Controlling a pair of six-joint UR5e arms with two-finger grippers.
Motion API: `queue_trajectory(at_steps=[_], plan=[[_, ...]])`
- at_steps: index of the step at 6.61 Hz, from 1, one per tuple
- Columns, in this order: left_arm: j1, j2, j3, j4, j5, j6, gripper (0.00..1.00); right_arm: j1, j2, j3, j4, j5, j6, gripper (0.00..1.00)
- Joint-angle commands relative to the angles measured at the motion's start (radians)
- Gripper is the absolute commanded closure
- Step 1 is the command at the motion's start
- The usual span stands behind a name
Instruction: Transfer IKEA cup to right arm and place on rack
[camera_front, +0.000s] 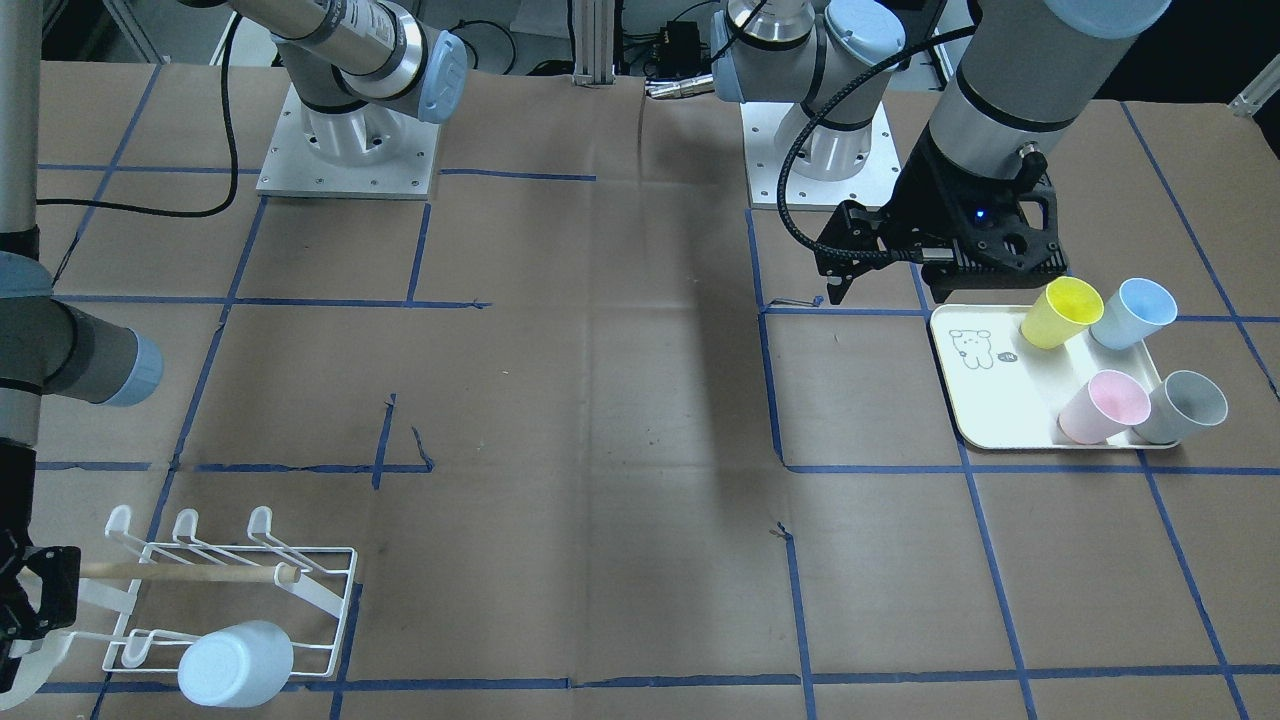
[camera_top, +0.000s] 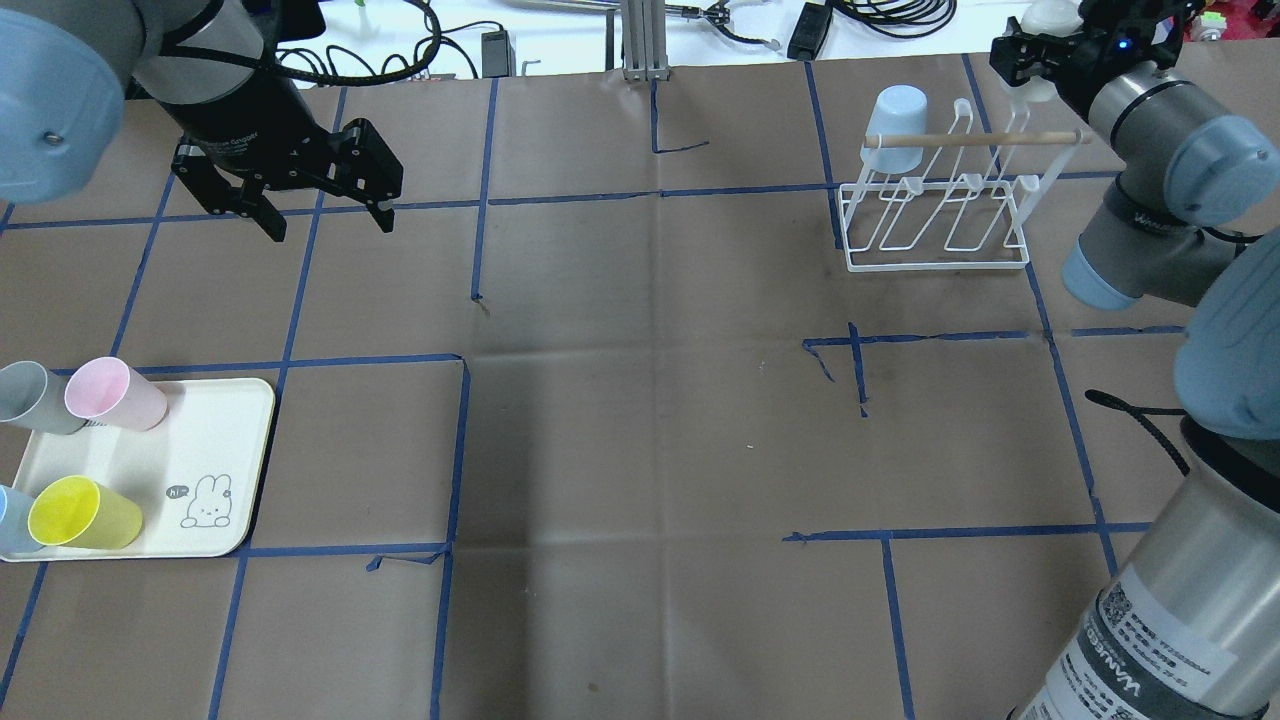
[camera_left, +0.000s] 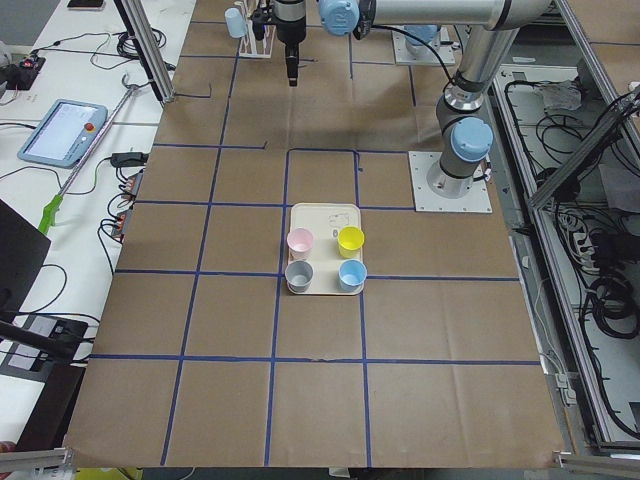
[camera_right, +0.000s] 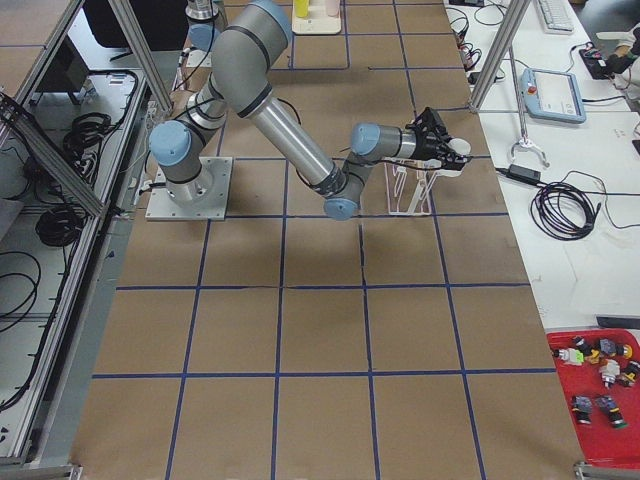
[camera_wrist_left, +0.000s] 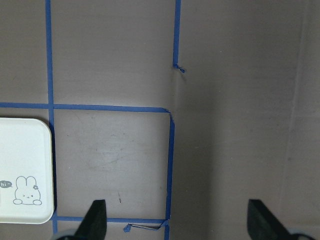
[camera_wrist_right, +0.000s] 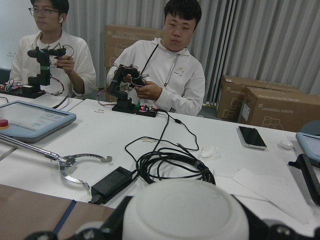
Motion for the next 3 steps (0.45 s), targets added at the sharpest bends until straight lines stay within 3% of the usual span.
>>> queue_trajectory(at_steps=[1,3], plan=[[0.000,0.005,-0.001,0.001,0.001,0.001,0.00,0.013,0.024,0.001,-0.006,0.005,0.003,0.90],[0.000,0.003,-0.002,0.001,0.001,0.000,0.01,0.011,0.028,0.006,0.000,0.013,0.003,0.90]])
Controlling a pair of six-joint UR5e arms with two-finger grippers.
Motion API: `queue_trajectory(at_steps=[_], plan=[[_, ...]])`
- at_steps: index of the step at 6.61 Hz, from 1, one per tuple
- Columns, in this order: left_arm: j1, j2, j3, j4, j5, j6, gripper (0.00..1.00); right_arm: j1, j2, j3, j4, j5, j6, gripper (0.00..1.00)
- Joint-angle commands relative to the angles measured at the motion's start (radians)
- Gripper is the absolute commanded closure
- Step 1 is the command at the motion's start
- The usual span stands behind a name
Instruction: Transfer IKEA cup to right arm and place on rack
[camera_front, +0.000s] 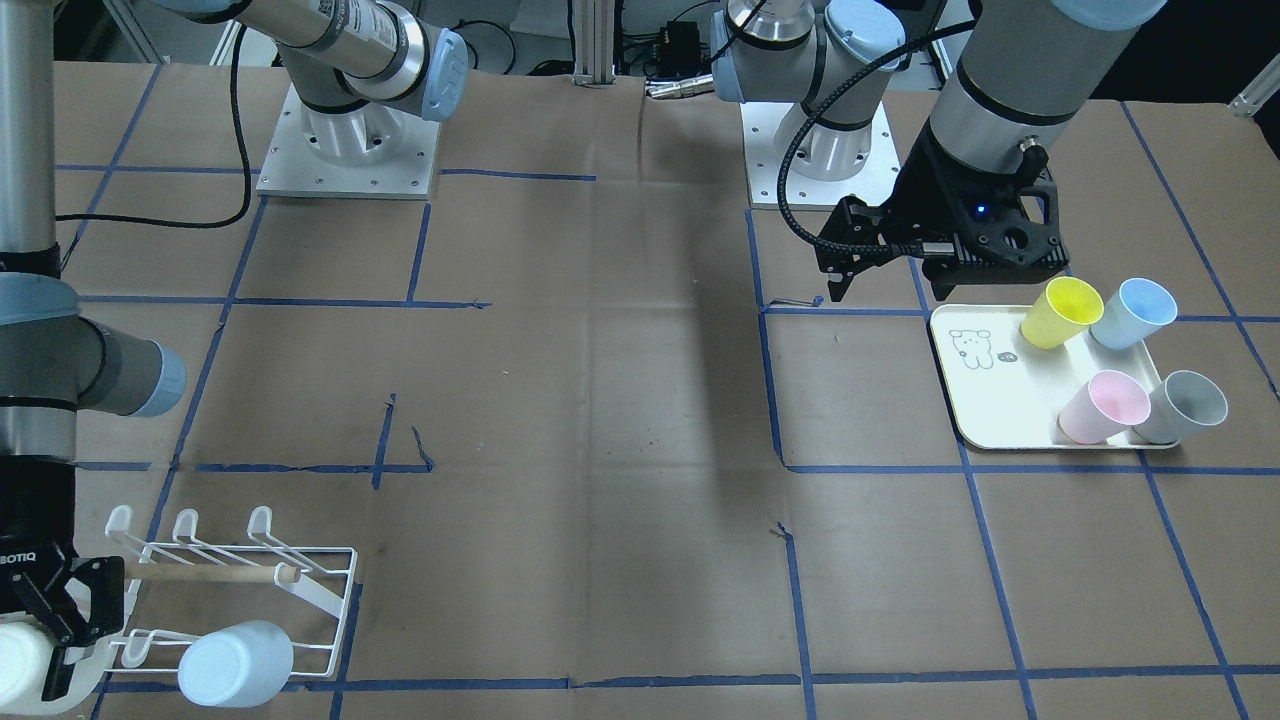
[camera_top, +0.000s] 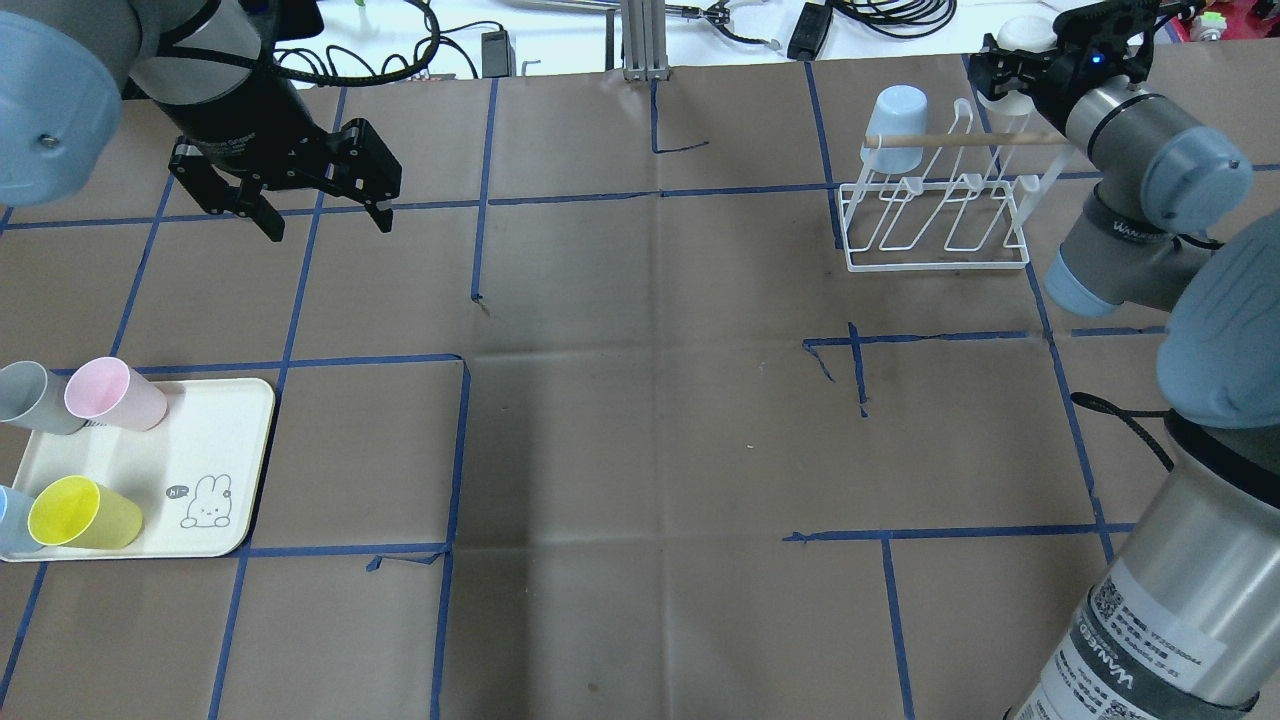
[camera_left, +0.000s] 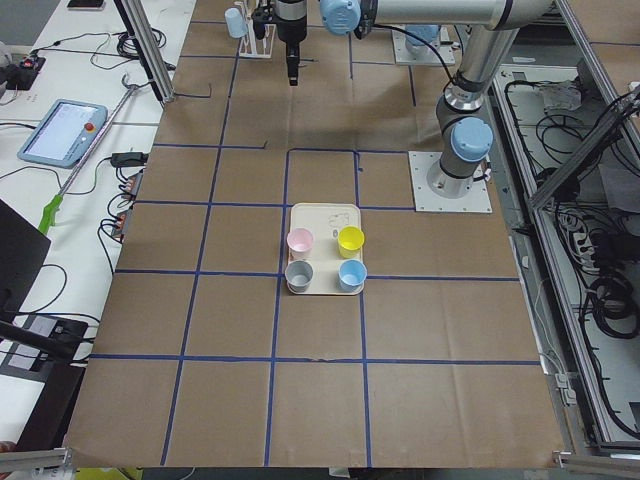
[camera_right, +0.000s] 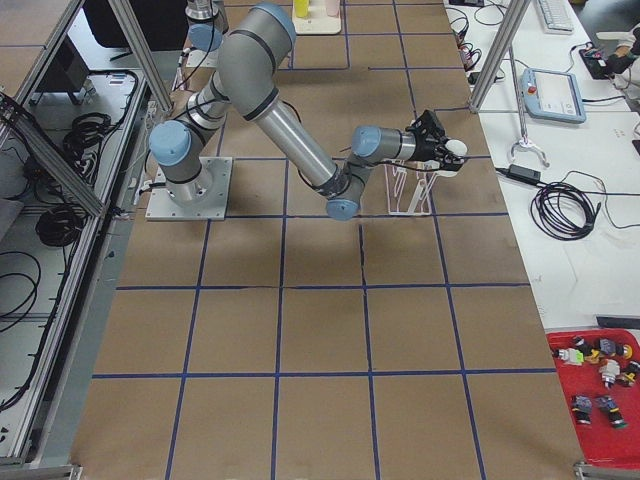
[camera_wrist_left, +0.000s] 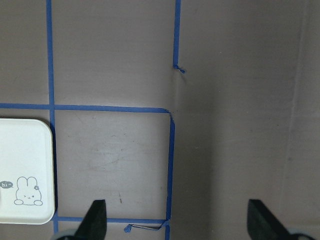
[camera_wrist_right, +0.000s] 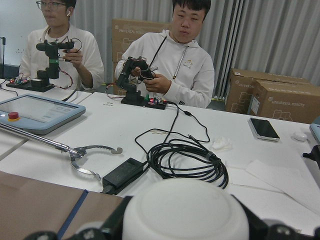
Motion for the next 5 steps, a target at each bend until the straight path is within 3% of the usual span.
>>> queue_trajectory(at_steps=[1,3,4,5], plan=[[0.000,-0.002,0.000,0.000,0.000,0.002,0.01,0.000,0.006,0.006,0.010,-0.001,0.000,0.90],[0.000,-0.010,0.001,0.008,-0.001,0.072,0.01,-0.004,0.008,0.014,0.011,-0.001,0.002,0.88],[0.000,-0.010,0.001,0.011,-0.002,0.072,0.01,-0.006,0.005,0.015,0.011,-0.001,-0.003,0.70],[0.000,-0.010,0.001,0.011,-0.002,0.072,0.00,-0.007,0.003,0.015,0.010,0.000,-0.001,0.32]])
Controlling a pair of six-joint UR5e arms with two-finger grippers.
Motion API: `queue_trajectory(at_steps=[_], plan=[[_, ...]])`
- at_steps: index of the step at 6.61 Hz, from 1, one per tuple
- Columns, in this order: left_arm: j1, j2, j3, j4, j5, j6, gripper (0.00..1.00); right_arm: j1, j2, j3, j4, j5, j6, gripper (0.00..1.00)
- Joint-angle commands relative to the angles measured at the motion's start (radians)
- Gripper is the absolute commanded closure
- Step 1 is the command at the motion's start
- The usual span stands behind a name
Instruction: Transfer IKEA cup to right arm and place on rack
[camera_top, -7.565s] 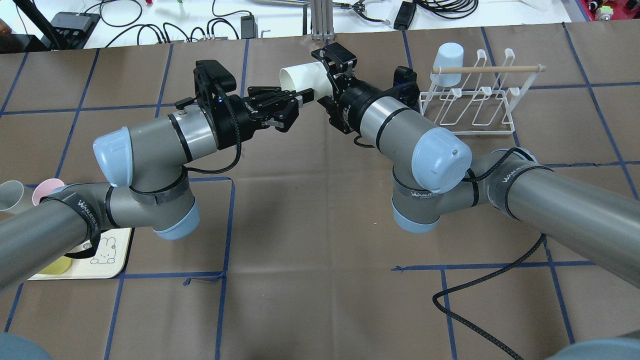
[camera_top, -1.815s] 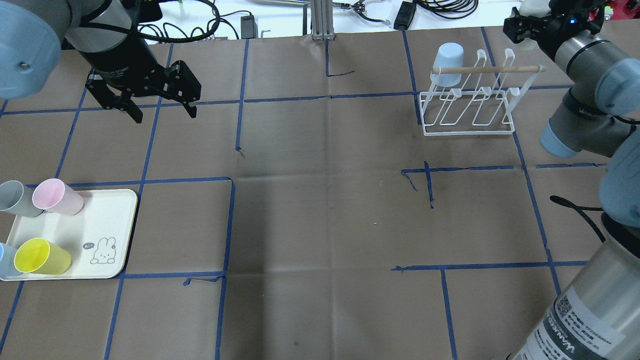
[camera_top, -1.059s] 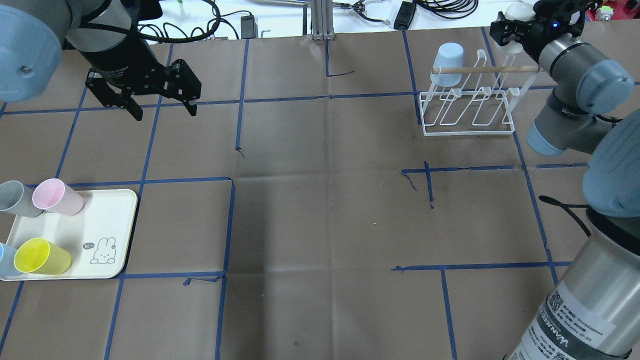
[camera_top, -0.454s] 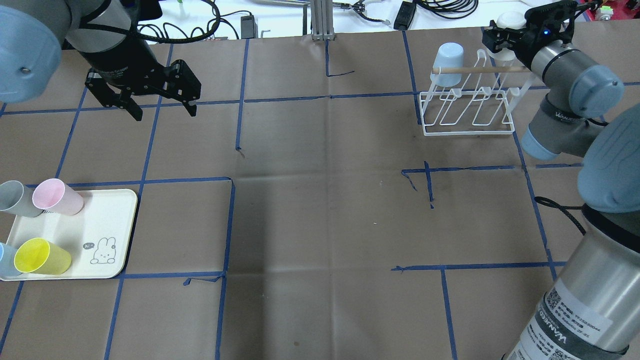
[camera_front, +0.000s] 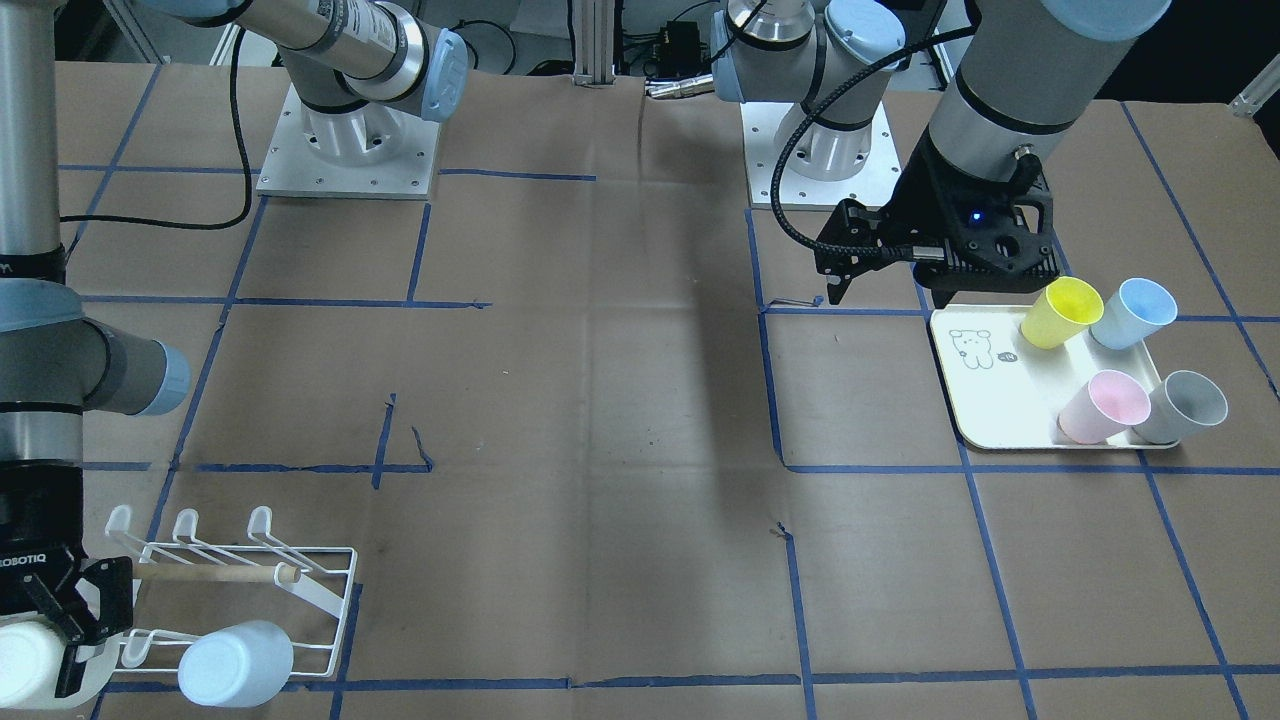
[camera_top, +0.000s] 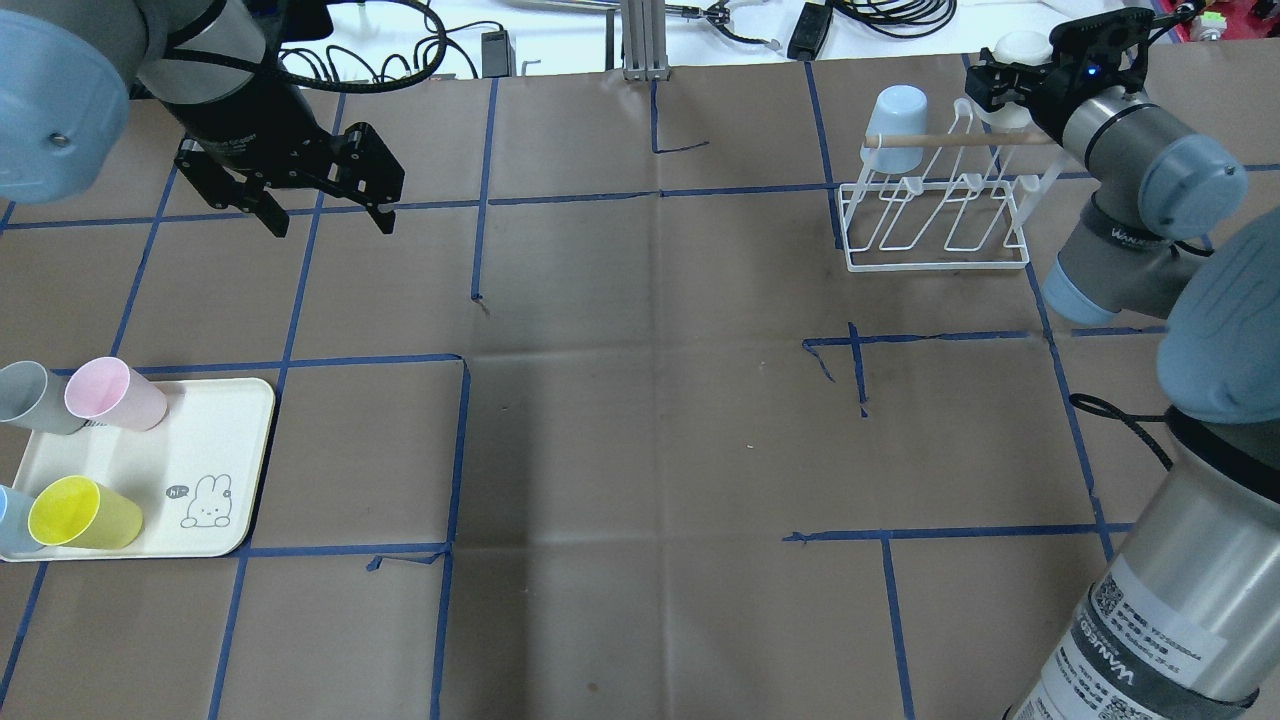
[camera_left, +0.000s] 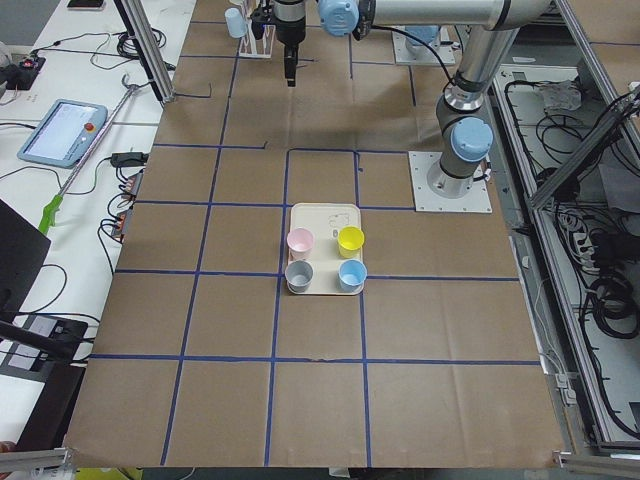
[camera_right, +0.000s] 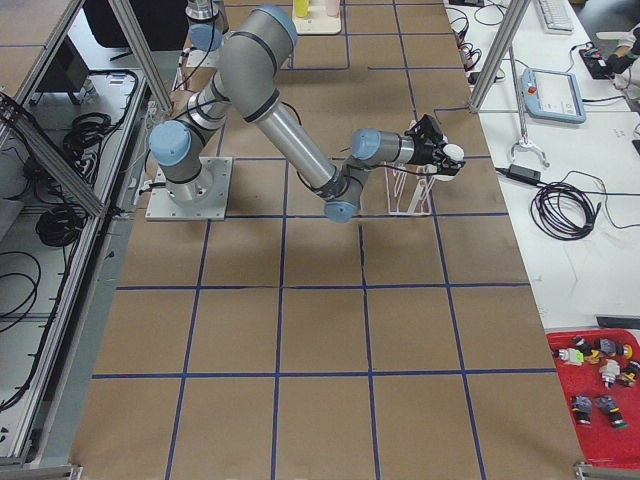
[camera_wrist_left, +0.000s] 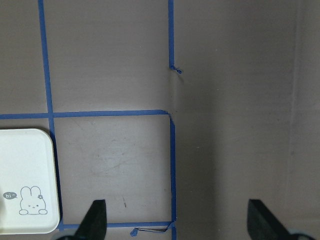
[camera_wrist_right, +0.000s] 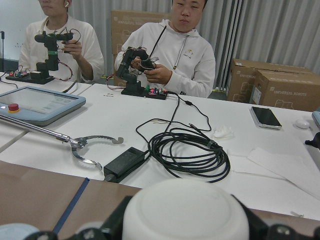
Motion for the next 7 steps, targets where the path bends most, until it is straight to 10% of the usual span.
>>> queue_trajectory(at_steps=[1,7], plan=[[0.000,0.001,0.000,0.002,0.001,0.002,0.01,-0.002,-0.002,0.001,0.000,0.001,0.003,0.09],[0.002,0.001,0.000,0.002,0.001,0.001,0.00,0.003,-0.104,-0.002,0.098,-0.002,0.043,0.01]])
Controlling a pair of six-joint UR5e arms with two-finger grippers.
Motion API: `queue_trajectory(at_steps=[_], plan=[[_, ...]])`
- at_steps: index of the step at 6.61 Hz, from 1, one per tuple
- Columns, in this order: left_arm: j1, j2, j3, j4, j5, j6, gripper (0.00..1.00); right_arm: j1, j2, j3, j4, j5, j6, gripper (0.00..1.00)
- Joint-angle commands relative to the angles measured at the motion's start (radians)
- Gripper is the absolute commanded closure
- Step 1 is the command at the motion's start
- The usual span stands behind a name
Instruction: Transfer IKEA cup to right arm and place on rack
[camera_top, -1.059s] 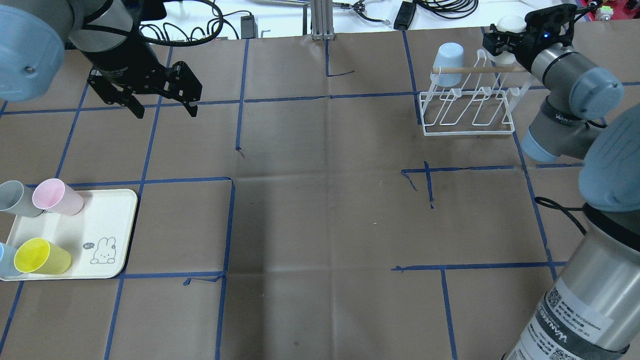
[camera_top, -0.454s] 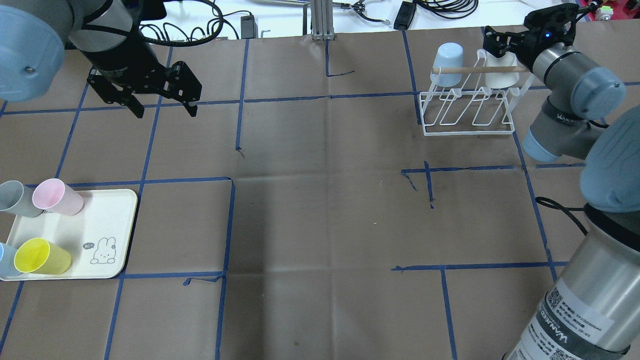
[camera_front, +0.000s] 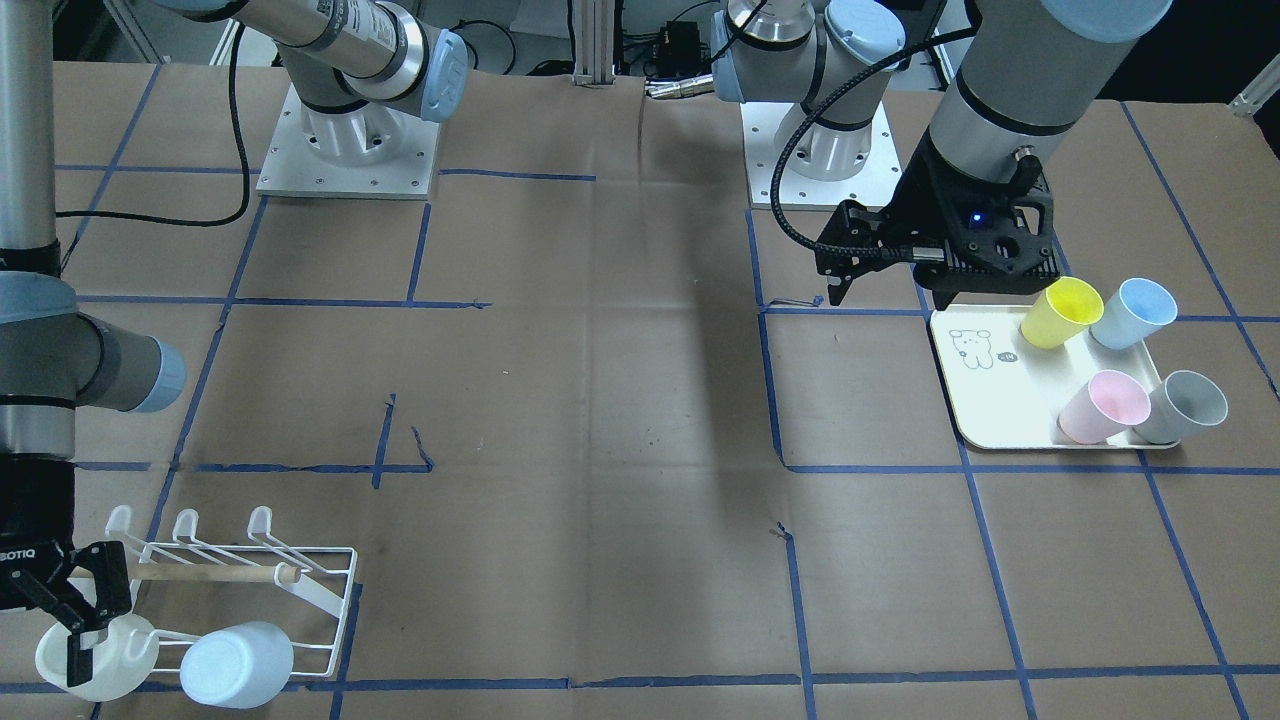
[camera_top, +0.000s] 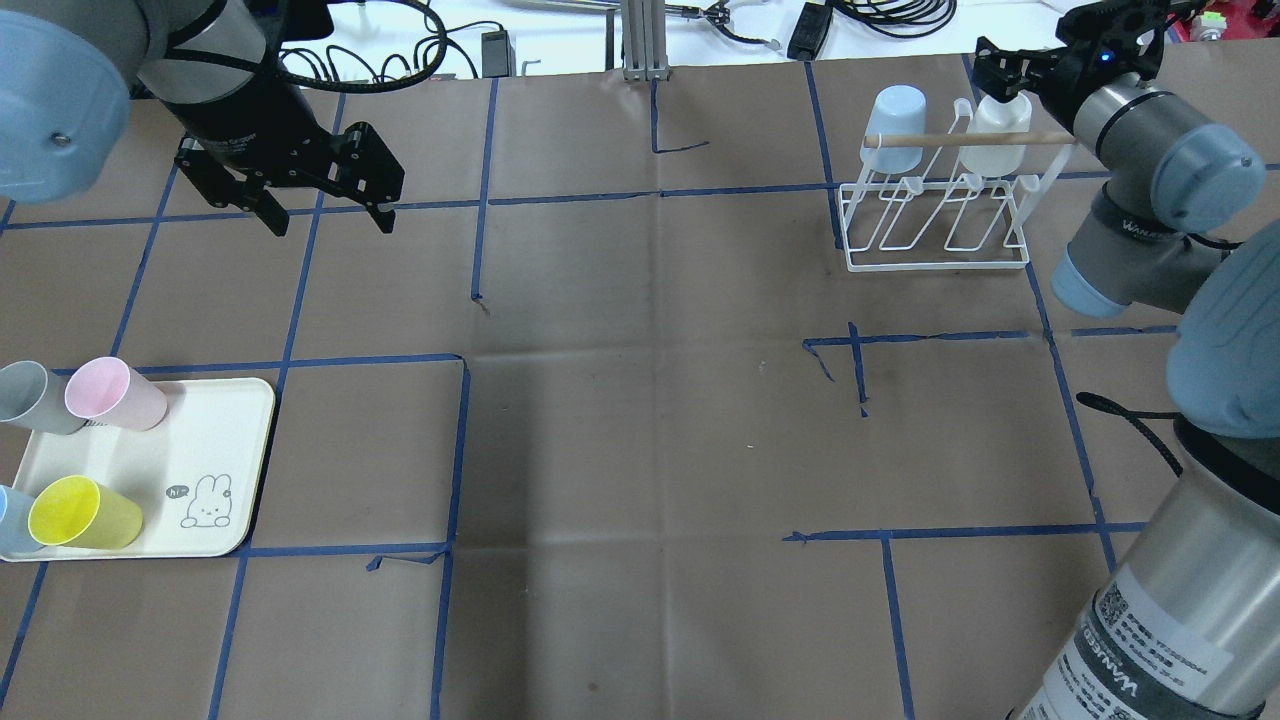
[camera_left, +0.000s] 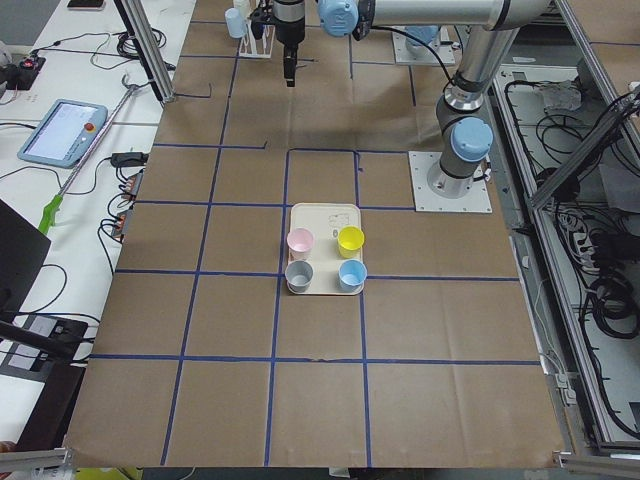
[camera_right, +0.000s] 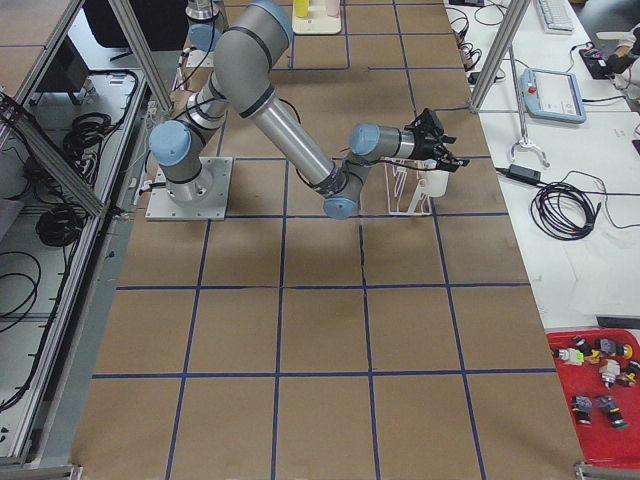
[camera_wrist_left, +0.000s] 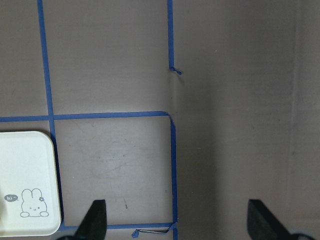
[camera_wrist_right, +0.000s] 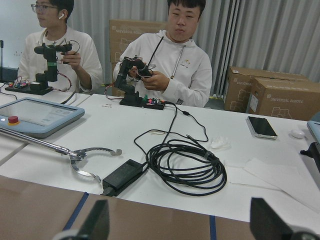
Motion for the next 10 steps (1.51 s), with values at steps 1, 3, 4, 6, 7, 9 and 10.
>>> queue_trajectory(at_steps=[1,3,4,6,7,9,10], plan=[[0.000,0.000,0.000,0.000,0.000,-0.002,0.00,0.004,-0.117,0.001,0.202,-0.009,0.012,0.01],[0.000,-0.003,0.000,0.002,0.000,-0.002,0.00,0.007,-0.296,0.020,0.531,-0.017,-0.002,0.01],[0.000,-0.003,0.000,0.002,0.000,-0.003,0.00,0.016,-0.394,0.029,0.755,-0.073,0.000,0.01],[0.001,-0.002,0.000,0.002,0.000,-0.003,0.00,0.052,-0.529,0.033,1.115,-0.202,0.001,0.01],[0.001,-0.002,0.000,0.002,0.000,-0.003,0.00,0.091,-0.568,0.032,1.312,-0.247,0.015,0.01],[0.001,0.000,0.000,0.002,0.000,-0.003,0.00,0.151,-0.637,0.023,1.566,-0.274,0.017,0.01],[0.000,0.001,0.000,0.002,0.000,-0.003,0.00,0.199,-0.669,0.021,1.702,-0.323,0.032,0.01]])
